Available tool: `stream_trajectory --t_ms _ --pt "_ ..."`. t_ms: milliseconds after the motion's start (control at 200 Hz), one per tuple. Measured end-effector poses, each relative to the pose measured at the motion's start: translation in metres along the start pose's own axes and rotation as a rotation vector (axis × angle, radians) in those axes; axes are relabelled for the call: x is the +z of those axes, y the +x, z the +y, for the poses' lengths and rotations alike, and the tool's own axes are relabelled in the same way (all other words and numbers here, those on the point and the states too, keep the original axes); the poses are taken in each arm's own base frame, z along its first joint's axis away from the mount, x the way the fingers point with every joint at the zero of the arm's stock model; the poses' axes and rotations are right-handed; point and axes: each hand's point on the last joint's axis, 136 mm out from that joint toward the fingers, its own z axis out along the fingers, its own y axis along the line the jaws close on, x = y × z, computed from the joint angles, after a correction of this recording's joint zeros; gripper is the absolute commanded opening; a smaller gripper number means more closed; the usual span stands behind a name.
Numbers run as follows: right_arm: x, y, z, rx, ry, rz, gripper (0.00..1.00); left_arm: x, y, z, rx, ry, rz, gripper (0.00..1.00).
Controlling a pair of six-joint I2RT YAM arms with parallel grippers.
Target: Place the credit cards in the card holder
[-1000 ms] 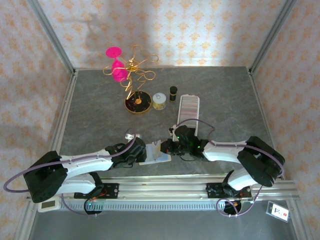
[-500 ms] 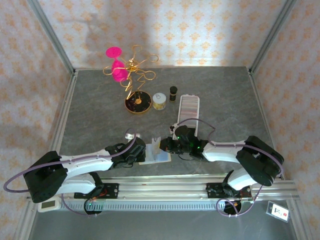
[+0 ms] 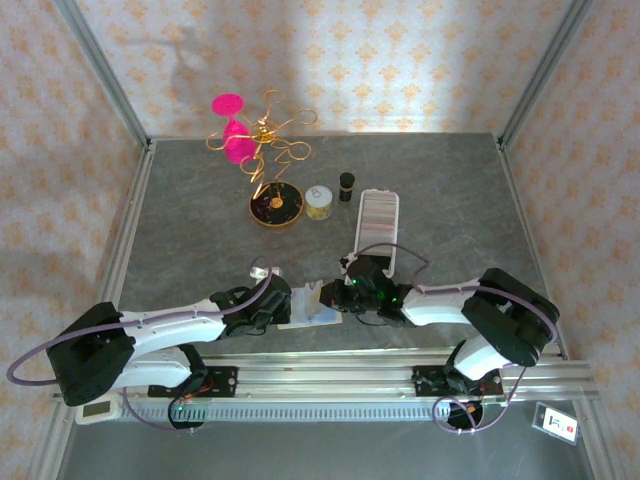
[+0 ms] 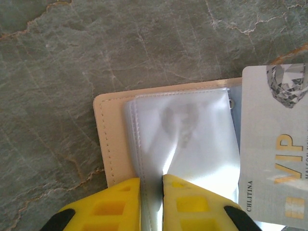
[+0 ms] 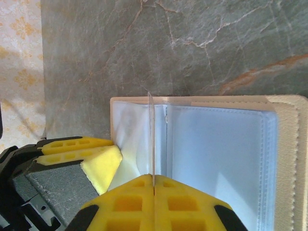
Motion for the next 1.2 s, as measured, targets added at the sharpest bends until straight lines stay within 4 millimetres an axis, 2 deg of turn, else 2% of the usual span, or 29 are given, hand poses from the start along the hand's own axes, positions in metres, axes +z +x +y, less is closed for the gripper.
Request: stream_trajectory --t_ms 661,936,1196 --pt "0.008 0.018 0.000 0.038 -0.016 0.038 0.00 0.000 -0.001 -0.001 -0.002 0.003 -0.004 0.15" --pt "0.014 0.021 -0.006 0.046 -0.002 0.049 0.00 0.000 0.000 0.001 -0.021 0.013 -0.010 0.22" --pt "0.020 0.018 0.004 0.040 -0.024 0.061 0.00 -0.001 0.002 0.004 -0.044 0.031 -0.028 0.23"
